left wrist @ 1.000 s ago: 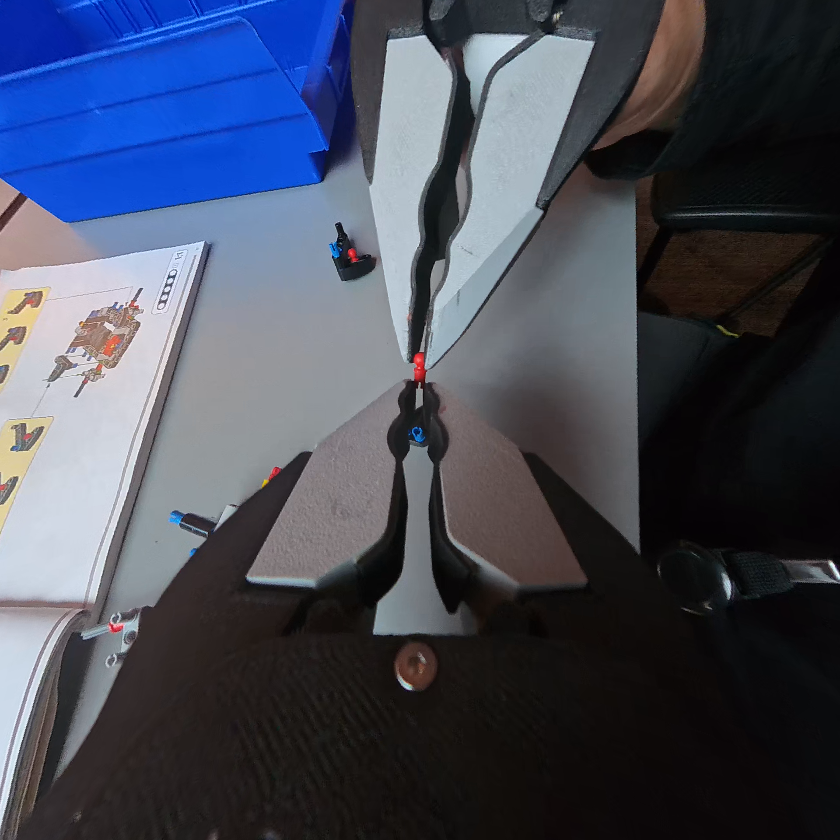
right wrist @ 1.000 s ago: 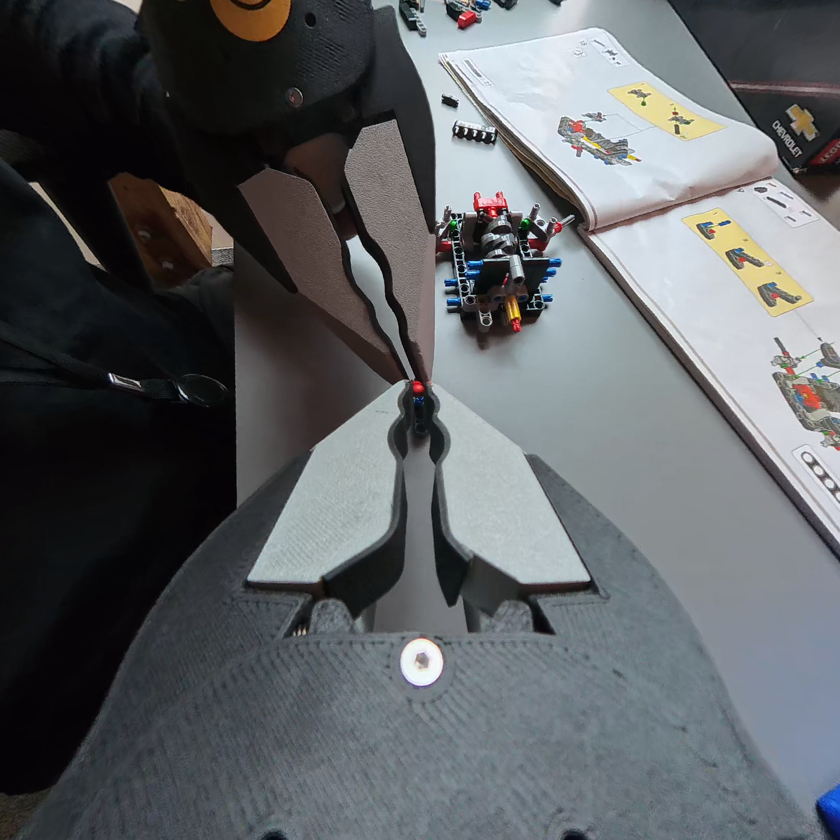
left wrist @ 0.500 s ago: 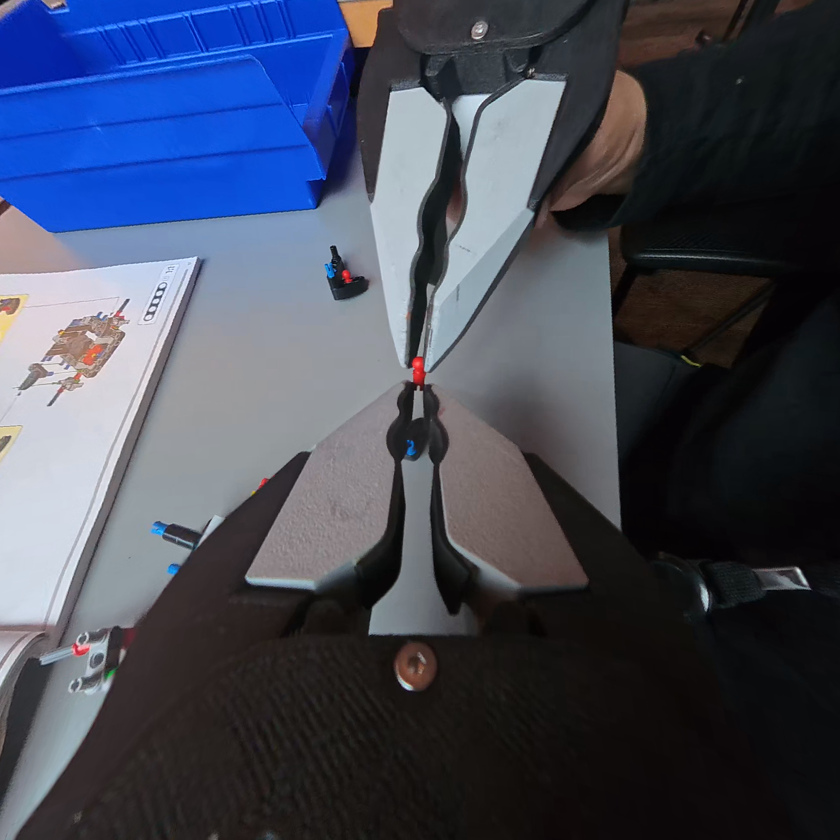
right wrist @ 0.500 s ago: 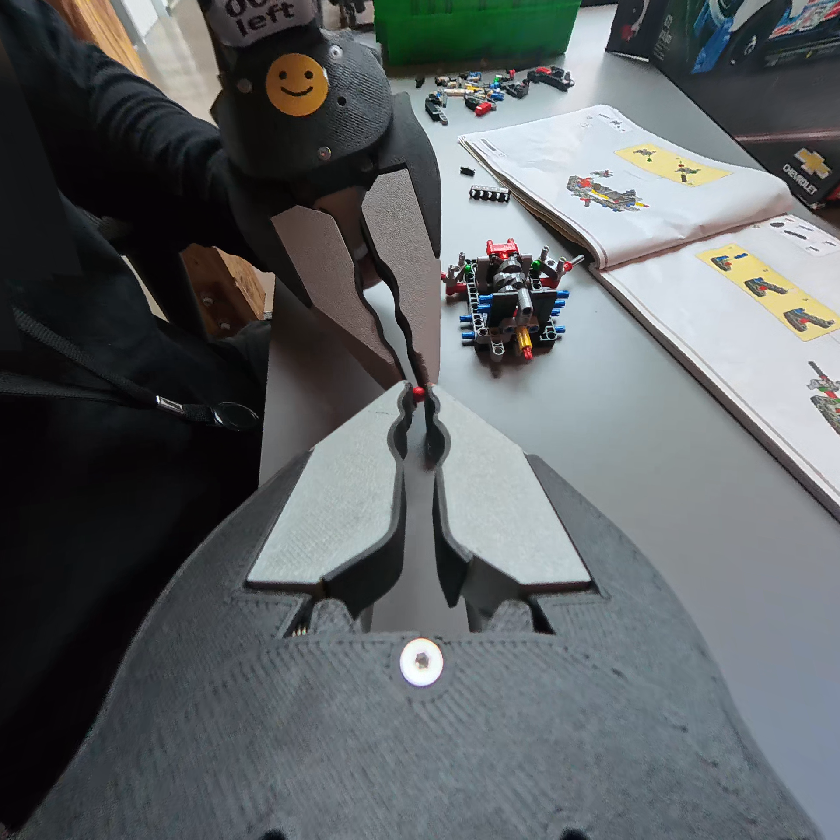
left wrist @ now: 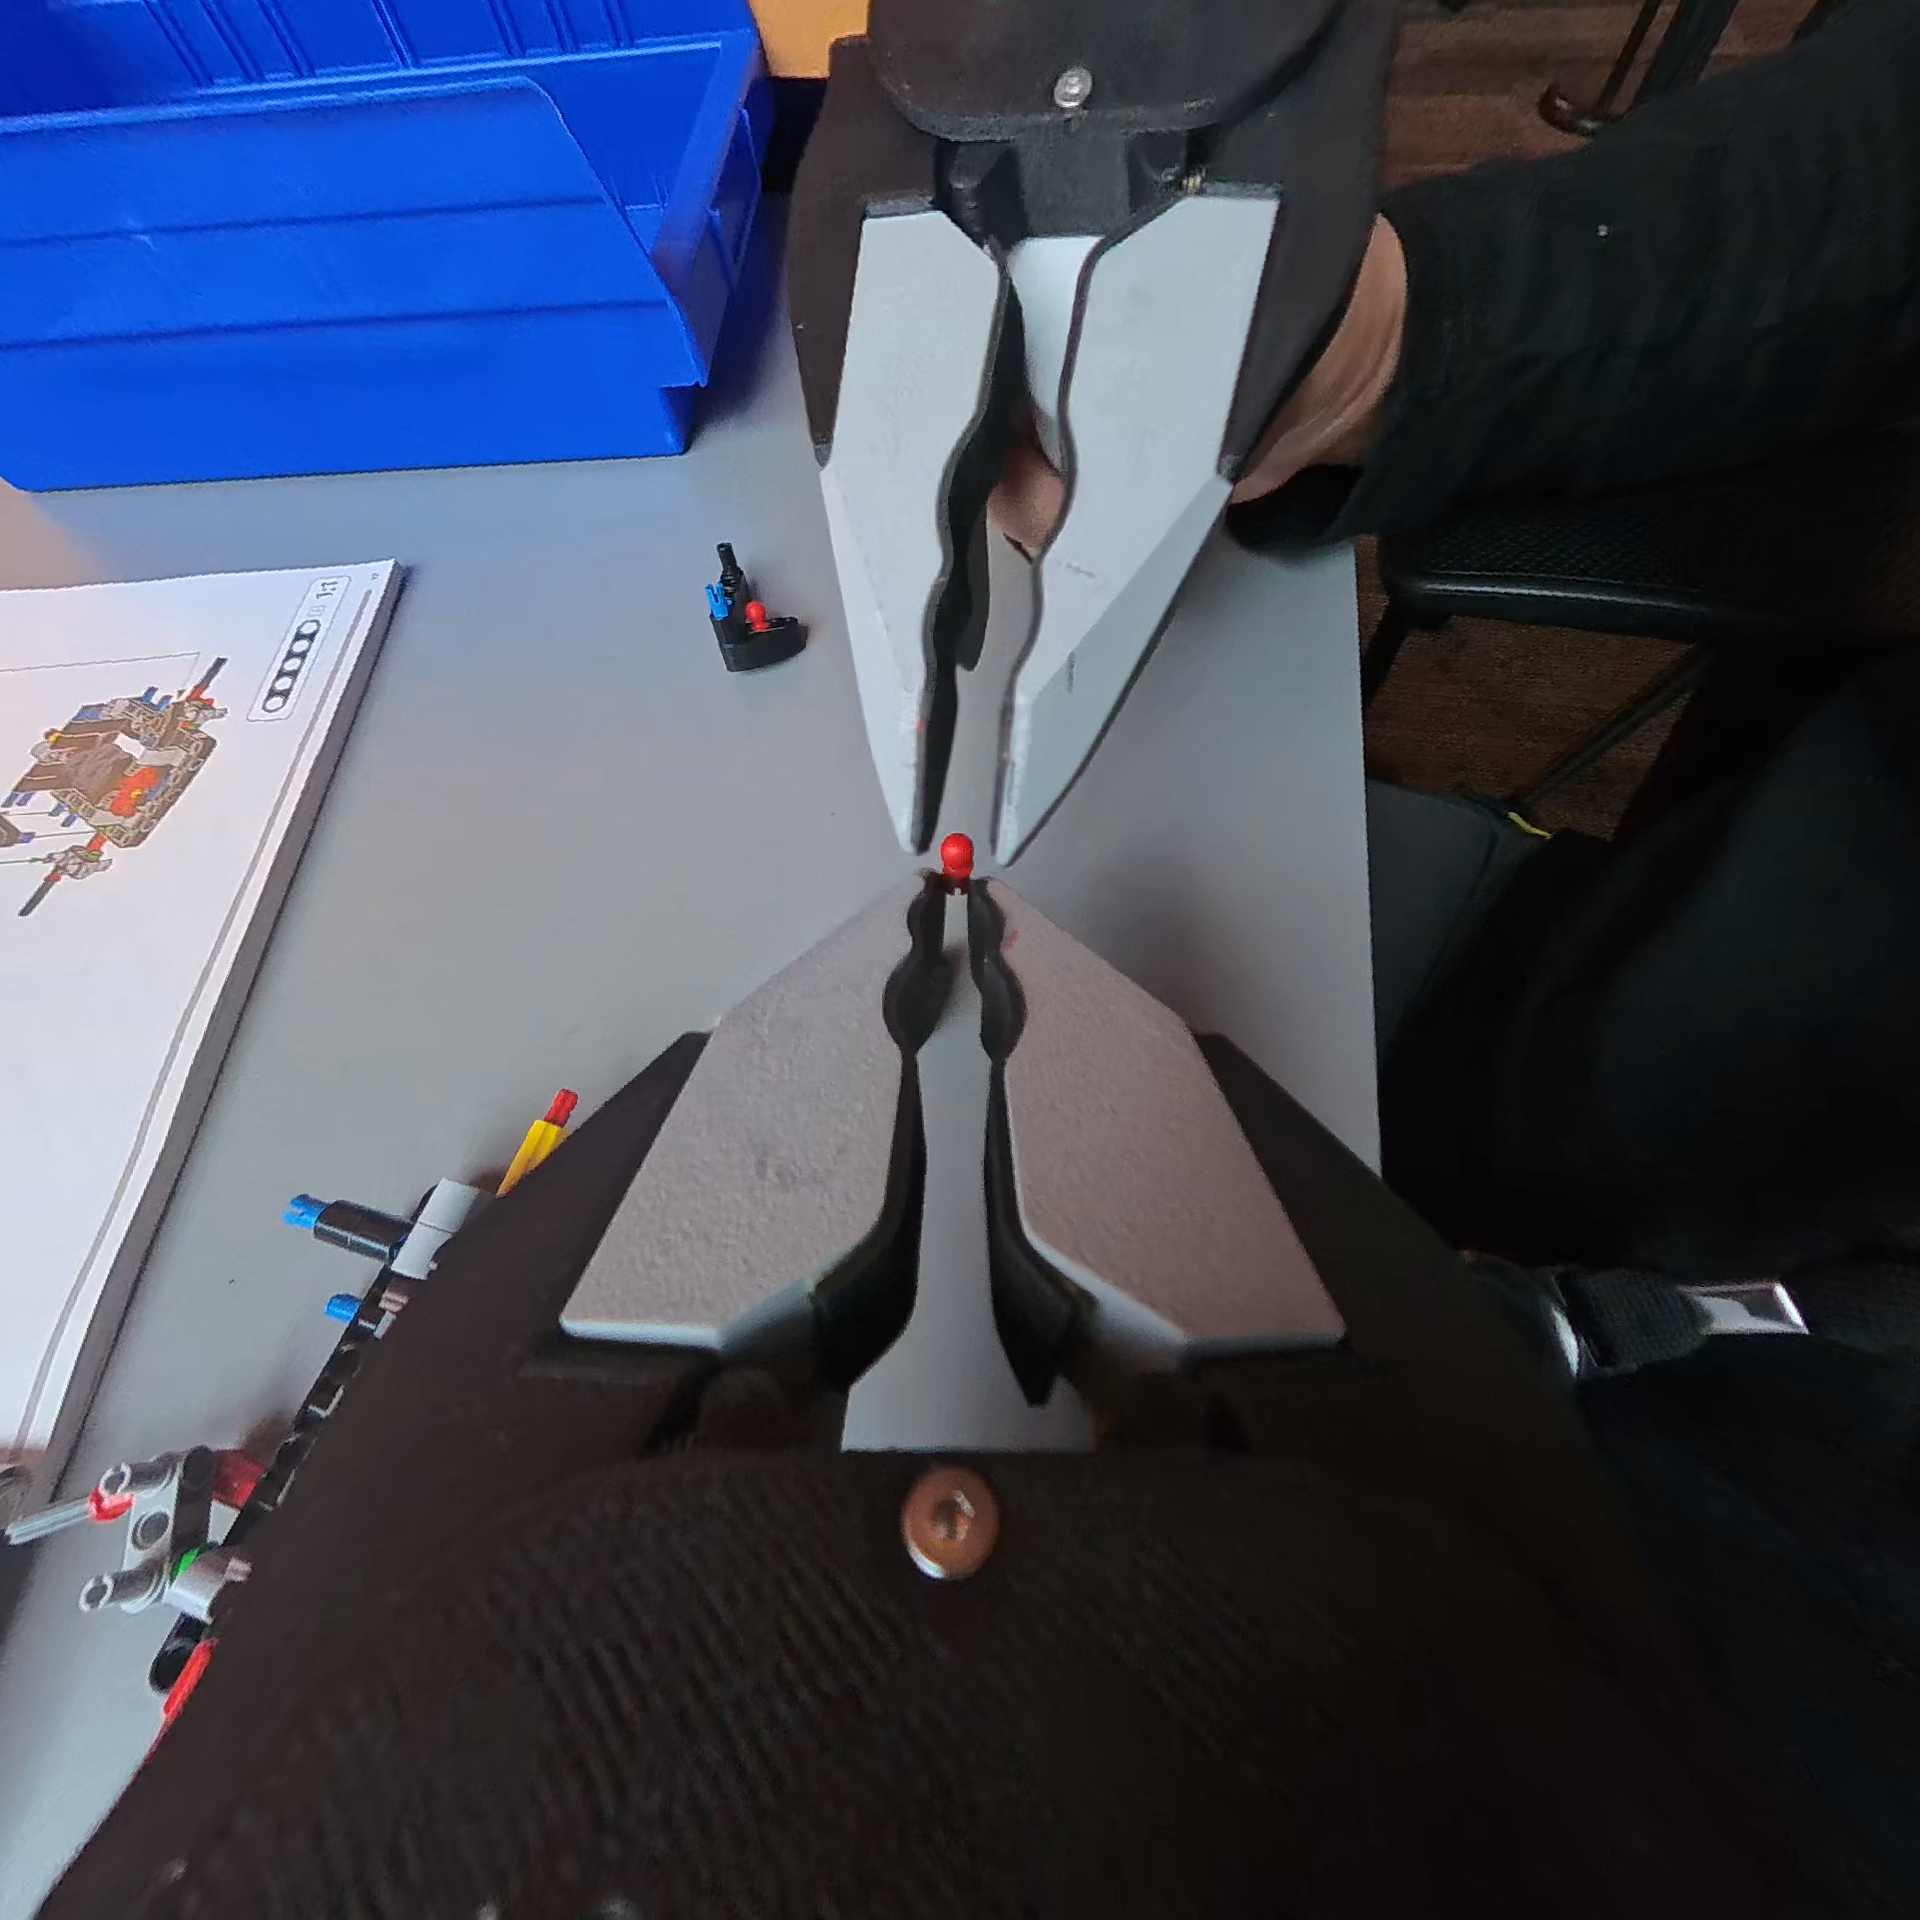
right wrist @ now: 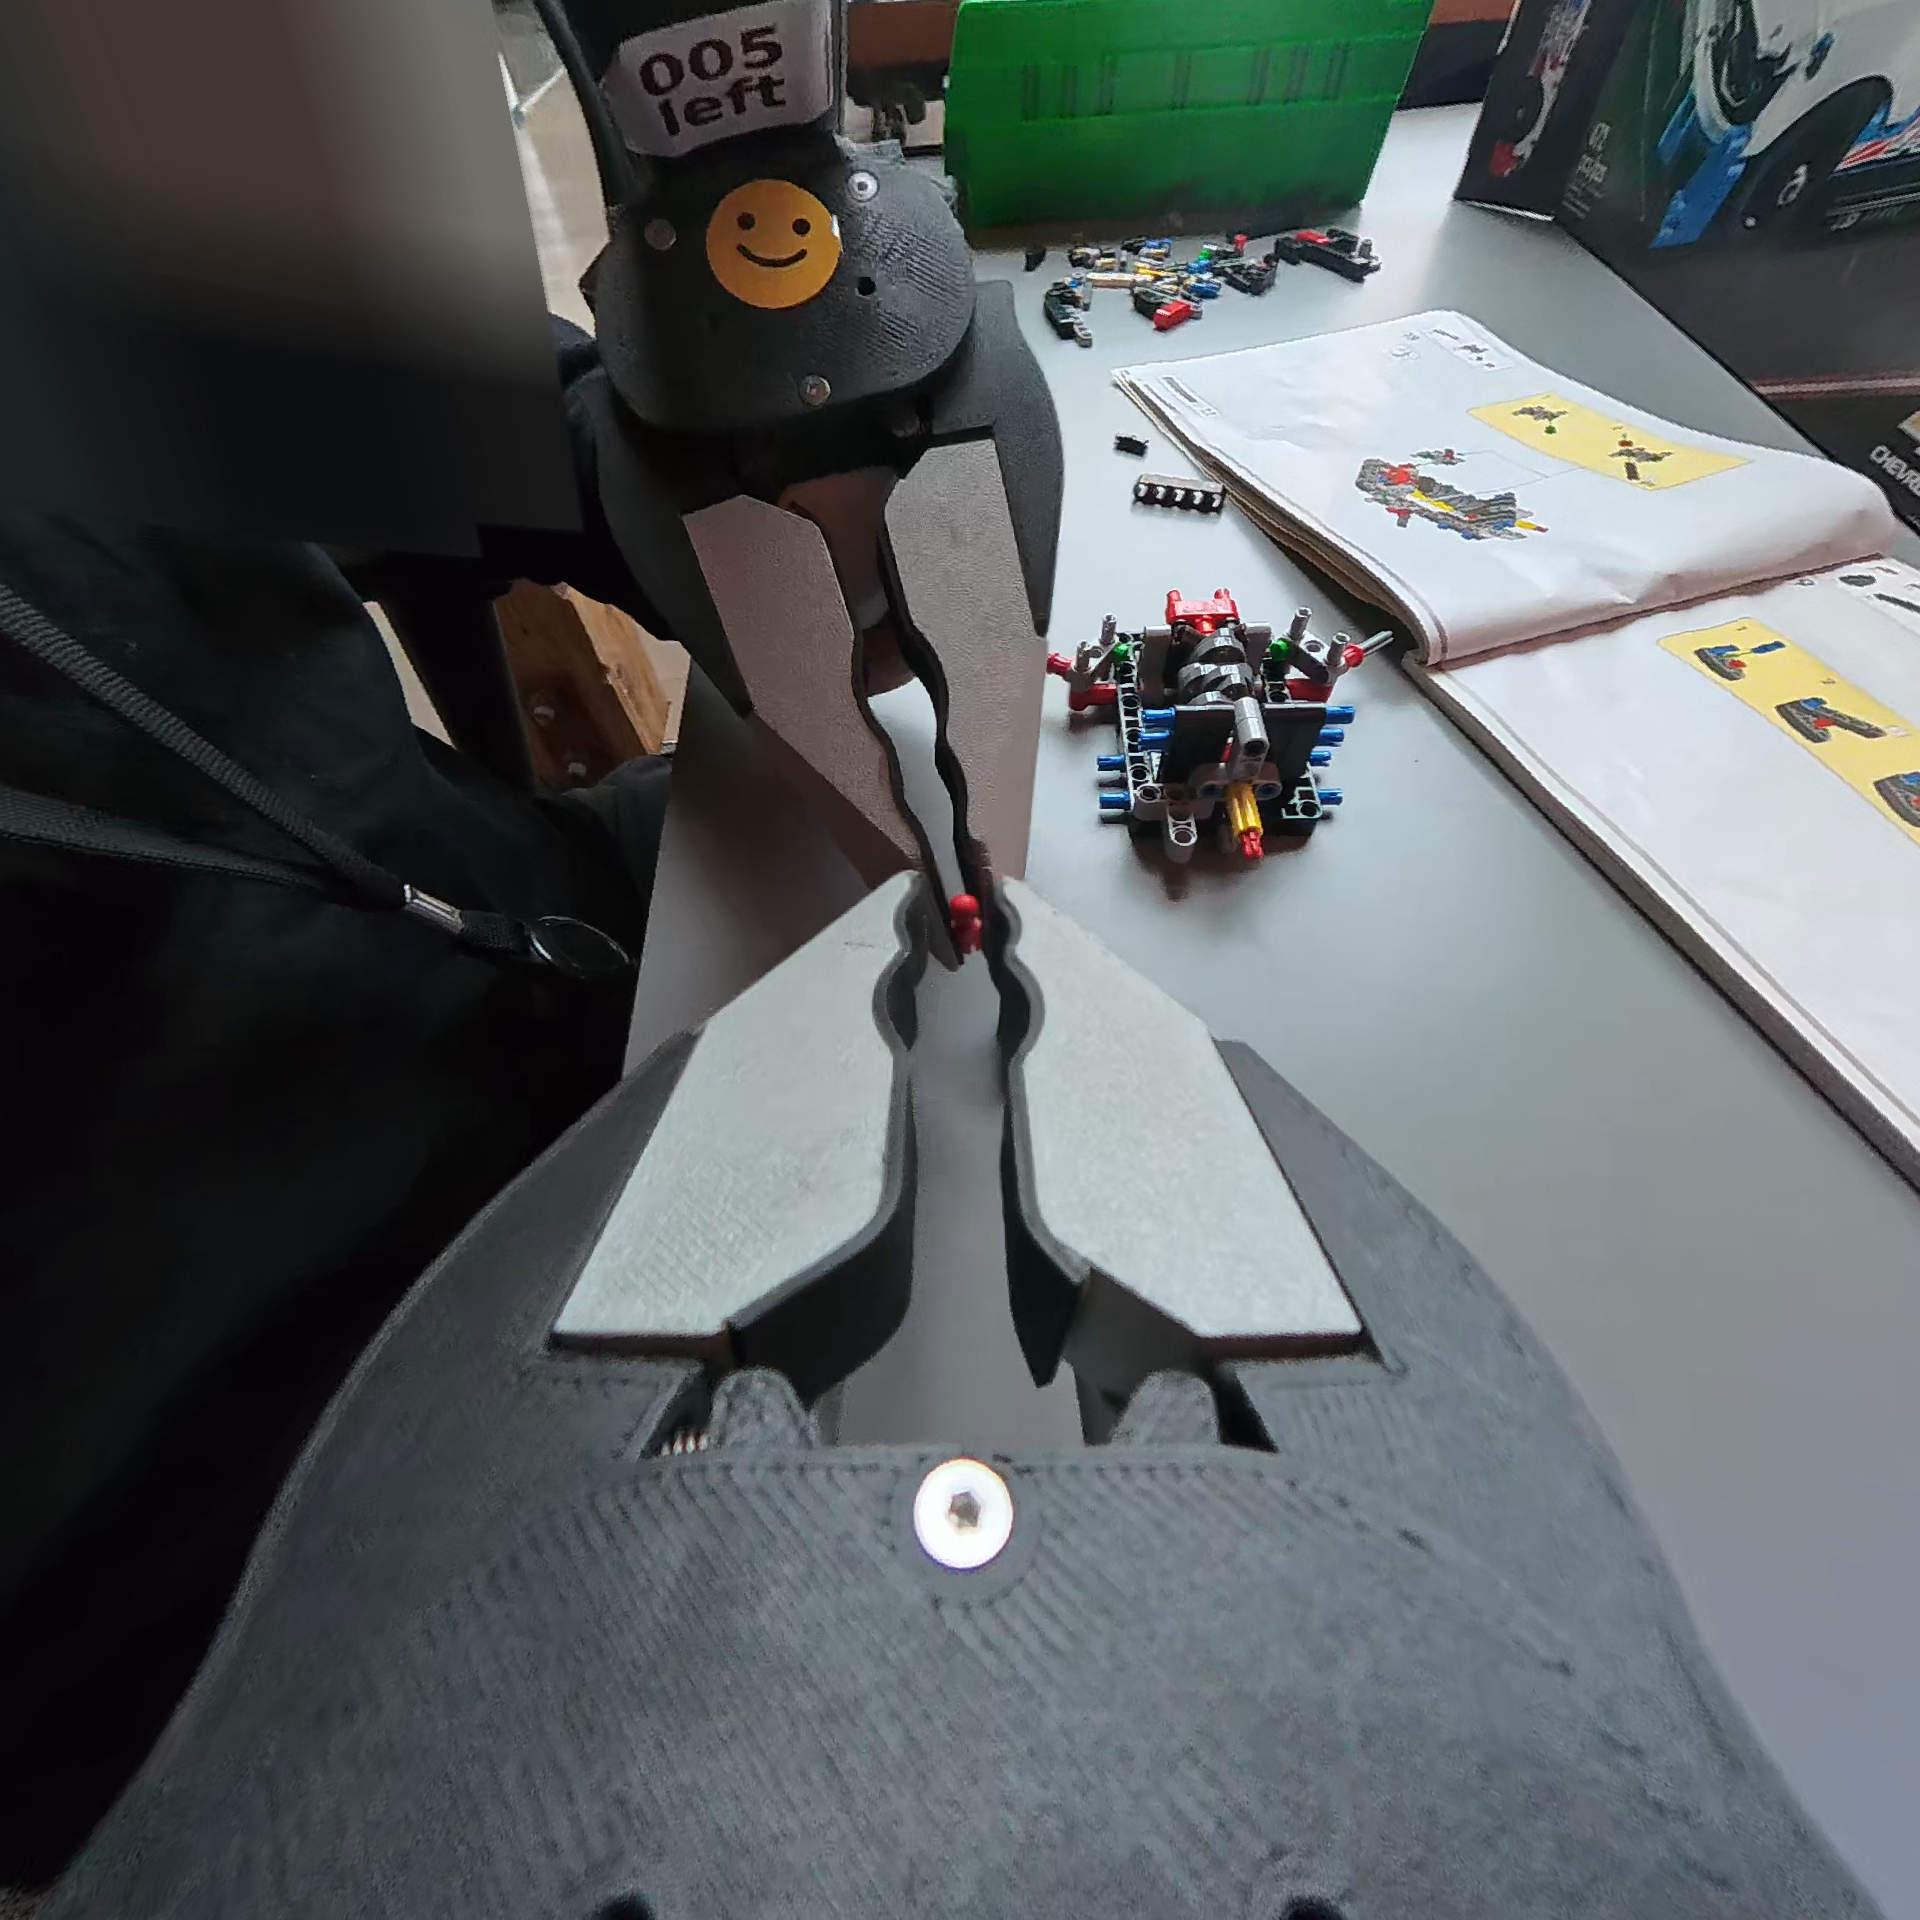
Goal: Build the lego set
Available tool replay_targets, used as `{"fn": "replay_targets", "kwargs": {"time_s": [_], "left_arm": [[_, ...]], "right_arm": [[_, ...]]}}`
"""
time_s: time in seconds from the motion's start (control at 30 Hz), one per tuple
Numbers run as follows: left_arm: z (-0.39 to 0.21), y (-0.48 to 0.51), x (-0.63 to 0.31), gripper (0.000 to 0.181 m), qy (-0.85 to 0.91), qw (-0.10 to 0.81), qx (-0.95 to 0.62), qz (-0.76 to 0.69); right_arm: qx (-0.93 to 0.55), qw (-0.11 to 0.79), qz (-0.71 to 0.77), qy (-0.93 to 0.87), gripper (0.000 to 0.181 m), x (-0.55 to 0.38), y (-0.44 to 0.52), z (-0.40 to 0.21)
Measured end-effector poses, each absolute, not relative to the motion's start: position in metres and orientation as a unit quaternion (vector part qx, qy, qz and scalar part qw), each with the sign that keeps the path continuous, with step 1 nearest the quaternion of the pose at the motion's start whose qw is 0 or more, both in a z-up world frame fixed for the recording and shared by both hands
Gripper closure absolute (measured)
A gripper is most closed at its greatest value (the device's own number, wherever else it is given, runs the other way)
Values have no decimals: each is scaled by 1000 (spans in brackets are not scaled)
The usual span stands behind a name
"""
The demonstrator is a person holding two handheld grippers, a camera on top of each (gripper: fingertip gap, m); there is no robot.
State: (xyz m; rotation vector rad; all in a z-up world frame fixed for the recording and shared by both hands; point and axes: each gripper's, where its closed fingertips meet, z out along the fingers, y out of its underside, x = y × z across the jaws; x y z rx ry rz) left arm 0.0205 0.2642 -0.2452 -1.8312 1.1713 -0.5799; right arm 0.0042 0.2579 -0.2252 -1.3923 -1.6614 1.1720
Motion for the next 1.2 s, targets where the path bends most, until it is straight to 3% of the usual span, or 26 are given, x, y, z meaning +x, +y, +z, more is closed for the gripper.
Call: {"fn": "replay_targets", "kwargs": {"time_s": [0.93,1.2], "left_arm": [[-251,260,20,180,474,409,-742,-240],[-263,269,0,154,479,368,-770,-206]], "right_arm": [[-510,347,371,-694,180,8,257,-237],[-571,302,400,-650,180,11,275,-249]]}}
